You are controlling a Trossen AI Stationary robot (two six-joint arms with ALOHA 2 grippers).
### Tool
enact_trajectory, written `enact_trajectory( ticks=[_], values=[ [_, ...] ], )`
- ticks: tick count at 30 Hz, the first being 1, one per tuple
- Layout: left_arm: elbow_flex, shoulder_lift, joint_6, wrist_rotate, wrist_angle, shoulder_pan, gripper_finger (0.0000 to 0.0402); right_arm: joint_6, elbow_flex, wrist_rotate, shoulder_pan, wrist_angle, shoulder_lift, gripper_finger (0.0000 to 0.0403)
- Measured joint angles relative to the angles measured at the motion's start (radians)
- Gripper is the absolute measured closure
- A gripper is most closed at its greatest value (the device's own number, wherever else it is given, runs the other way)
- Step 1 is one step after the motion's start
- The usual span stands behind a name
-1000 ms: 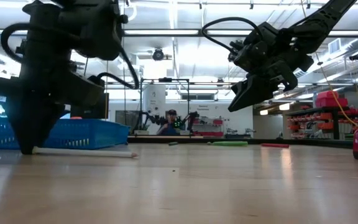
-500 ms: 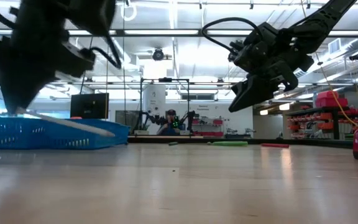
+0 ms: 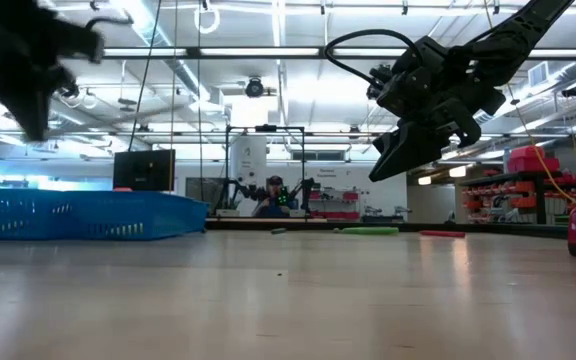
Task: Sort crayons/erasers/pens/pencils in bins
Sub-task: Put the white pencil into the bottom left blue bin
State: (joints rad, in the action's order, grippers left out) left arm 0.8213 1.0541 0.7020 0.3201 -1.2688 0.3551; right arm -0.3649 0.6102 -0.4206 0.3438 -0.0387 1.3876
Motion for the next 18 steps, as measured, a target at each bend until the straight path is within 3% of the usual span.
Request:
enact_trajectory(
  ticks=[9,18],
  values=[
    [-0.222,-0.069,0.353,-0.003,0.071,0.000,0.0353,0.001,0.000,0.000,0.000,-0.003,0.000,0.0315],
    [-0.231,-0.074,0.541,0.087,0.089,-0.018,0.0357,0.004,0.000,0.000,0.000,-0.003,0.000,0.0315]
  ],
)
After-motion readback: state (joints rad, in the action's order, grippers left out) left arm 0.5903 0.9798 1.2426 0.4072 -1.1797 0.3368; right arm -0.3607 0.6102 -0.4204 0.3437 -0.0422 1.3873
